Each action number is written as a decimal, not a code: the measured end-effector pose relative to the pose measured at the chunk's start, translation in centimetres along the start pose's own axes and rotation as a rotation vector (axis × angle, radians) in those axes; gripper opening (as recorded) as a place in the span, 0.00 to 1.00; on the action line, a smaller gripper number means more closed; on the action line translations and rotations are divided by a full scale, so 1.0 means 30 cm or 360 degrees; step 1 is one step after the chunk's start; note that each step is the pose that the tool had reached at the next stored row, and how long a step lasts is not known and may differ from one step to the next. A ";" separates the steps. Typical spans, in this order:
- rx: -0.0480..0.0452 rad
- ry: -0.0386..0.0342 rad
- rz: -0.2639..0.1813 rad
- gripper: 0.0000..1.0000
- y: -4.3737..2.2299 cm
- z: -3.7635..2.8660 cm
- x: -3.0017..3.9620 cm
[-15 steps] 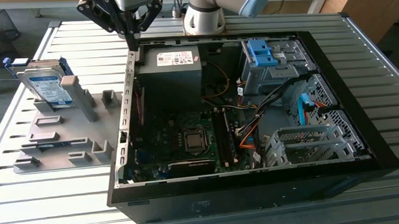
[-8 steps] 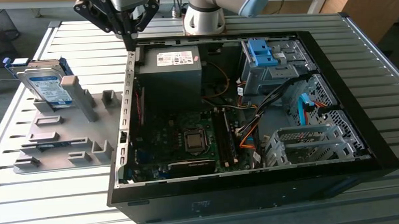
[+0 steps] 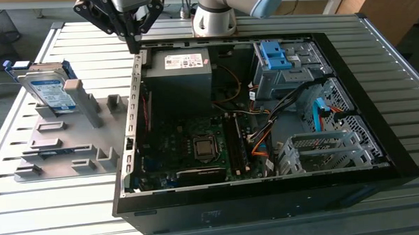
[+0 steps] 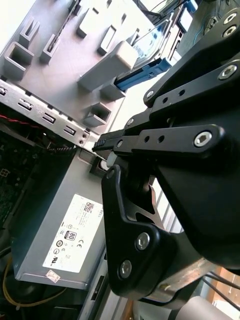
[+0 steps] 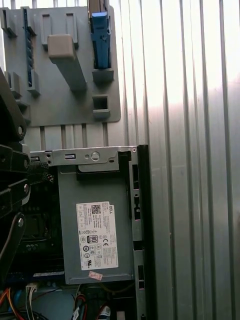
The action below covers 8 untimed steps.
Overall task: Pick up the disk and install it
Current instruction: 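Reach for the disk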
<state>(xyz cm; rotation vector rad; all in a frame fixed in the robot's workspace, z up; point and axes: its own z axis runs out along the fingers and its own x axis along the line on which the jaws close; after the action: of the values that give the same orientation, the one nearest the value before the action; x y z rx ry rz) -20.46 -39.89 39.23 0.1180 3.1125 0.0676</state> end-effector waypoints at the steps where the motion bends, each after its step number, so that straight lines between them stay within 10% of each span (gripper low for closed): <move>1: 0.0000 0.0000 0.0000 0.11 0.000 0.000 0.002; 8: 0.0000 0.0000 0.0000 0.11 -0.001 0.000 0.017</move>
<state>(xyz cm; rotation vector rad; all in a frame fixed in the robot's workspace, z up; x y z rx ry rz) -20.96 -39.89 39.22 0.1180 3.1125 0.0676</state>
